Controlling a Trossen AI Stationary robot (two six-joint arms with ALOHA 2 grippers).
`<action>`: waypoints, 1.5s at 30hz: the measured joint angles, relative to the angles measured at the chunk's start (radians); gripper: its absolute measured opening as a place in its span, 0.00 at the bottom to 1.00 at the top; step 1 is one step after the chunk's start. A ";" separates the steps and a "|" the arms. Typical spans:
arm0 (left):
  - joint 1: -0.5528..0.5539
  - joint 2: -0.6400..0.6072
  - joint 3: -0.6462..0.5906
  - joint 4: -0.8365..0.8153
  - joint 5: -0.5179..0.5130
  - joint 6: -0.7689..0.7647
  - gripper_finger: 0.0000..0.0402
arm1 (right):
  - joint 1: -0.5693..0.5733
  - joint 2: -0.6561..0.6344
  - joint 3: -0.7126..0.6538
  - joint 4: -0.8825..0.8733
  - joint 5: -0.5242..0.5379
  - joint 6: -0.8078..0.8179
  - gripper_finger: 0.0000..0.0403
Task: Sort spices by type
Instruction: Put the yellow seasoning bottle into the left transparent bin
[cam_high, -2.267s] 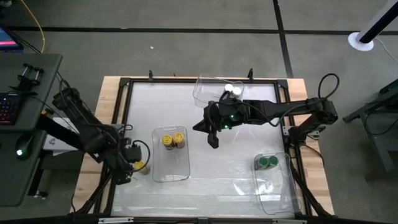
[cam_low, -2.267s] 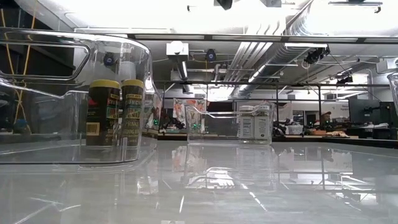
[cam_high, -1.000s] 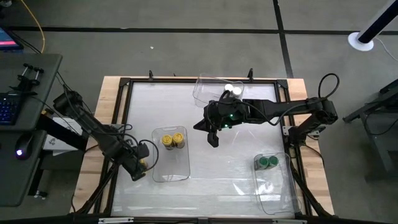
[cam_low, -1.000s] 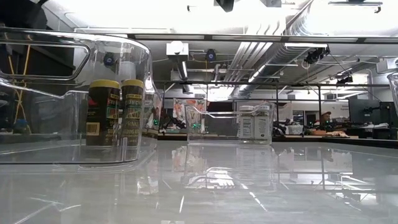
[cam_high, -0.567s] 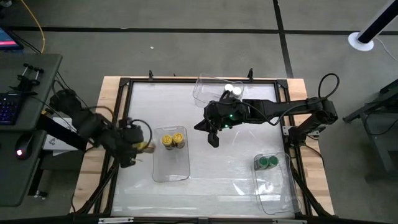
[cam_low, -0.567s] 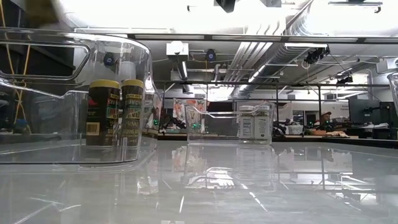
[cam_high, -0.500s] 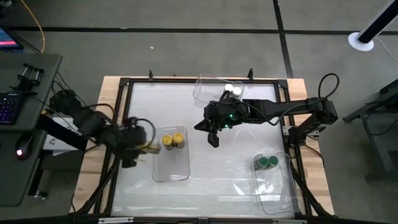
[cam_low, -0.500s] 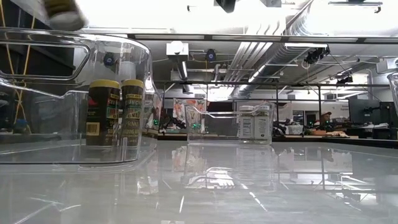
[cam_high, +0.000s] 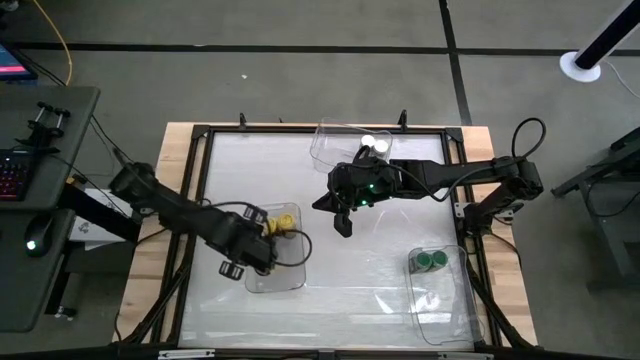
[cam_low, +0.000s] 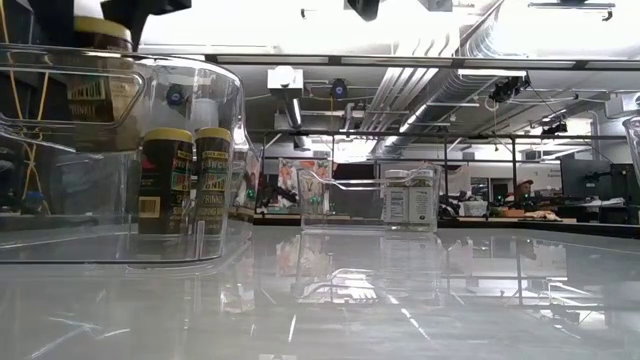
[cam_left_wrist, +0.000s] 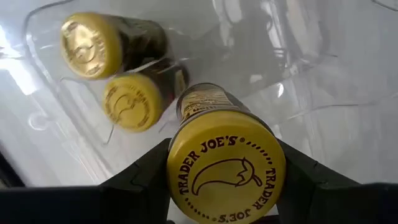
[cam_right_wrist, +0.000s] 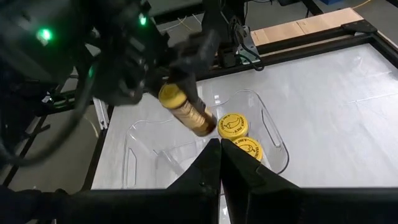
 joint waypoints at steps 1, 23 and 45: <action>0.003 0.009 0.000 0.002 0.003 0.007 0.45 | 0.000 0.000 0.000 0.000 0.000 0.000 0.00; 0.161 -0.192 -0.339 0.134 0.031 -0.275 0.45 | 0.003 0.000 0.000 0.001 0.000 0.008 0.00; 0.191 -0.201 -0.383 0.159 0.020 -0.294 0.80 | 0.003 0.000 0.000 0.001 0.000 0.008 0.00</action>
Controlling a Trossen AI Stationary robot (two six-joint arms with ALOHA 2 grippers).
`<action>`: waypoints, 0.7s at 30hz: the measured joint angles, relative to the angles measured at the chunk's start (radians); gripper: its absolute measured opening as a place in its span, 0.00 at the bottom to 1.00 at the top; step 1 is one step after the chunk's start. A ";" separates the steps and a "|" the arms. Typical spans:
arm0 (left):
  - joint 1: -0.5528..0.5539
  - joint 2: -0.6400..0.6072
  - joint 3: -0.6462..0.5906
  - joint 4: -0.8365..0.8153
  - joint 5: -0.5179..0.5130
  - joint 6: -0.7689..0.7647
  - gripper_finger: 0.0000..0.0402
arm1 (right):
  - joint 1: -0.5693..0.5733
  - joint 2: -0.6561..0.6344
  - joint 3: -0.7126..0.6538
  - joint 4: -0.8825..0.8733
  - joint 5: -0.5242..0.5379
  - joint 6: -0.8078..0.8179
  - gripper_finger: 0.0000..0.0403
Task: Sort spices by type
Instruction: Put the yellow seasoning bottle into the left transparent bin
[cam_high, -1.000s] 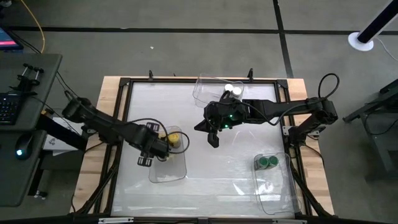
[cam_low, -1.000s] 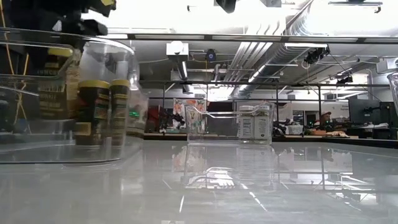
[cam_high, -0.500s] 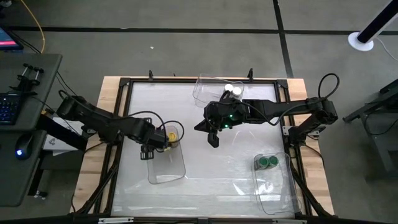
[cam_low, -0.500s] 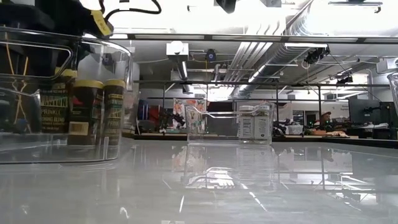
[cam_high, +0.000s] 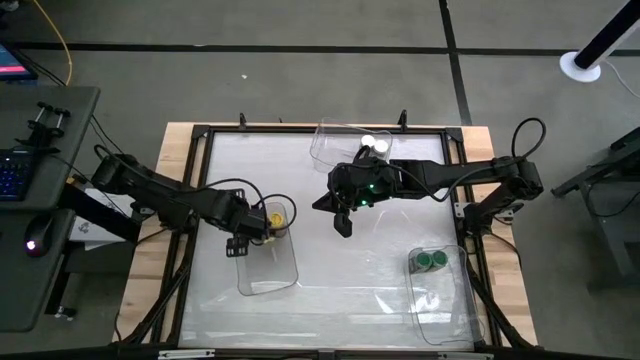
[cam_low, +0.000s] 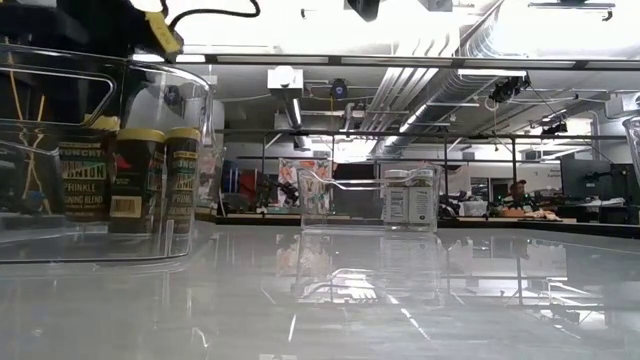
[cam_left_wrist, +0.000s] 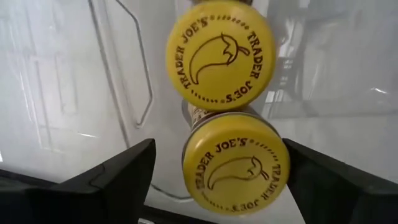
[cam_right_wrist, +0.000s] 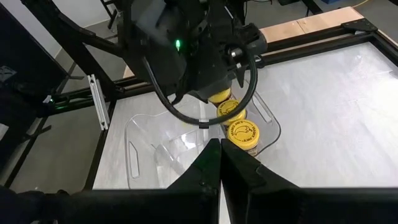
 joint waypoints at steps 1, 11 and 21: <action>0.003 -0.004 0.011 -0.008 0.000 0.003 0.80 | 0.000 0.000 0.000 0.000 0.000 0.000 0.00; 0.072 -0.130 0.039 -0.008 -0.002 0.003 0.80 | -0.003 0.000 0.000 0.000 0.000 -0.004 0.00; 0.079 -0.161 0.039 0.001 -0.001 0.004 0.81 | -0.003 0.000 0.000 0.000 0.000 -0.008 0.00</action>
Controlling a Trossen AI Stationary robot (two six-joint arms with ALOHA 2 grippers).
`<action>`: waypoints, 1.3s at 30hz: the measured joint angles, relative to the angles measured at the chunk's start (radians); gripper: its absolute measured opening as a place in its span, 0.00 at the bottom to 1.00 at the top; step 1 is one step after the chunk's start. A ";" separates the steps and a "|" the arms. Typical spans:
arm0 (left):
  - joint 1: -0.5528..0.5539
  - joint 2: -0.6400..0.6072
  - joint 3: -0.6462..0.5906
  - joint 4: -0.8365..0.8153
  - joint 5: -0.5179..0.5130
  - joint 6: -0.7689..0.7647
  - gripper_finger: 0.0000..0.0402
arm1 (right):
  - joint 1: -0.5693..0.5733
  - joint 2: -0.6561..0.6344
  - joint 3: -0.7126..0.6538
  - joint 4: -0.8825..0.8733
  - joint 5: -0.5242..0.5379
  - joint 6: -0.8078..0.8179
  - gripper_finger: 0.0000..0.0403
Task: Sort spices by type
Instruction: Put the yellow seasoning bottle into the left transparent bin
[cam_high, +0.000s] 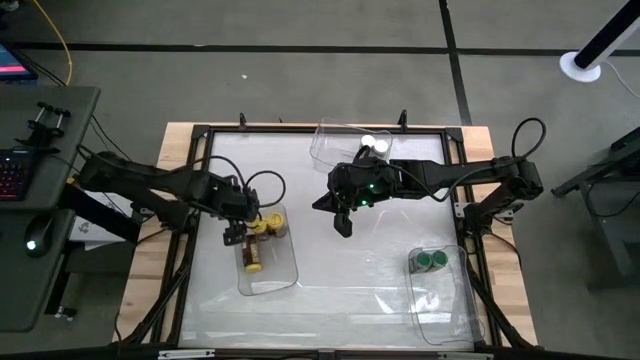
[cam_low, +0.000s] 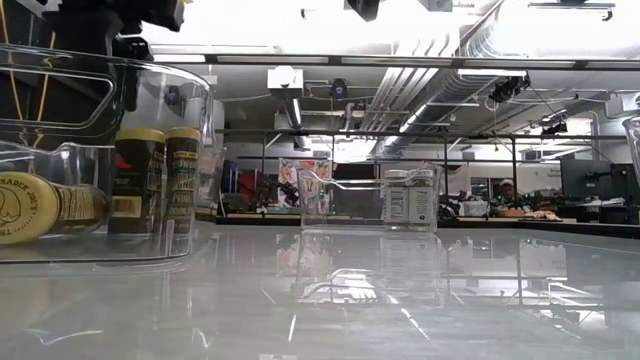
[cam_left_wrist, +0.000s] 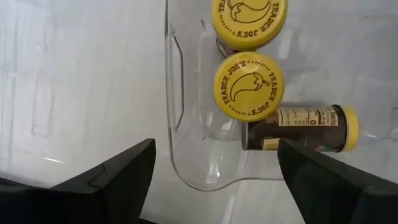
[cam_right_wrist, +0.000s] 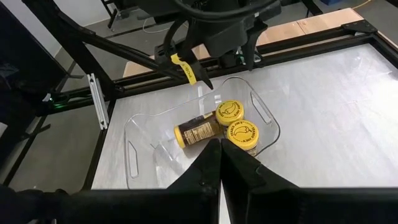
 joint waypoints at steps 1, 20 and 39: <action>-0.004 0.000 0.000 0.003 0.000 -0.001 0.81 | 0.000 0.000 0.000 0.000 0.000 0.000 0.00; -0.453 0.072 -0.084 0.267 -0.082 -0.059 0.81 | -0.013 0.000 0.000 -0.001 0.000 -0.037 0.00; -0.373 0.319 -0.110 0.350 0.104 -0.420 0.81 | -0.035 0.000 0.000 -0.010 0.000 -0.051 0.00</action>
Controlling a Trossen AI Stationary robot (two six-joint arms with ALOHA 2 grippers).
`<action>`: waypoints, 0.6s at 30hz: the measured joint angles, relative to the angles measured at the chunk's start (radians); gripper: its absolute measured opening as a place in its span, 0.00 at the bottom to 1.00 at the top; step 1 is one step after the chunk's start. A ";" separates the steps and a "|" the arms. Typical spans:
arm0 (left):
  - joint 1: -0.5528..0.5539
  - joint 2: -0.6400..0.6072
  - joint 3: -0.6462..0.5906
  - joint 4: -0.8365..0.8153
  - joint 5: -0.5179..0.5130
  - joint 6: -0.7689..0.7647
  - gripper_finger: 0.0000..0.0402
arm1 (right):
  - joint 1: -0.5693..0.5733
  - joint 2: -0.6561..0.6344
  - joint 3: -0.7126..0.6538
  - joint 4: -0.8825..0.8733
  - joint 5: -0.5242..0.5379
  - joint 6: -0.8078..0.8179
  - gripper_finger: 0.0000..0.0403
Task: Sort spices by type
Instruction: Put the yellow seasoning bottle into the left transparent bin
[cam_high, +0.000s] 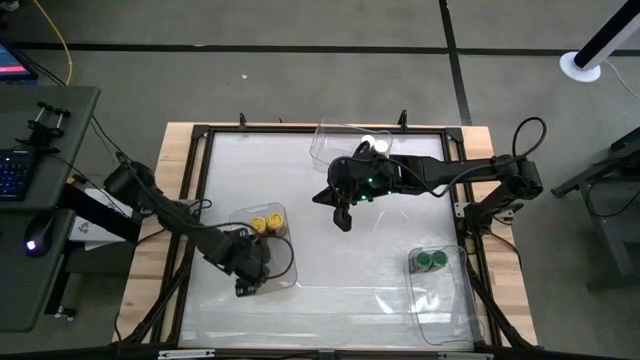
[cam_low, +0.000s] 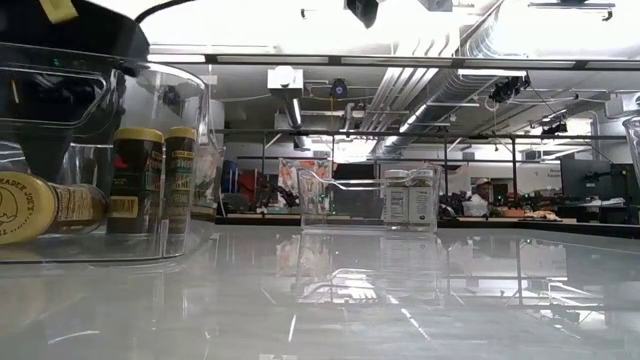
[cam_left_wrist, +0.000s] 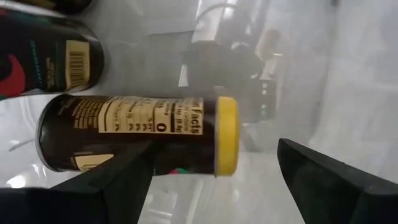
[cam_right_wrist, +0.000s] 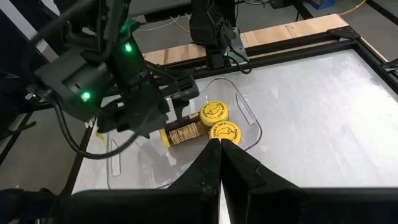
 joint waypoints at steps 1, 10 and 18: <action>0.003 0.004 0.000 0.000 -0.004 -0.009 0.81 | 0.000 0.000 0.000 0.000 0.000 0.000 0.00; 0.005 0.047 0.002 -0.004 -0.079 -0.015 0.77 | 0.000 0.000 0.000 -0.009 0.000 0.002 0.00; 0.005 0.044 0.001 -0.004 -0.105 -0.010 0.33 | 0.000 0.000 0.000 -0.009 0.000 0.002 0.00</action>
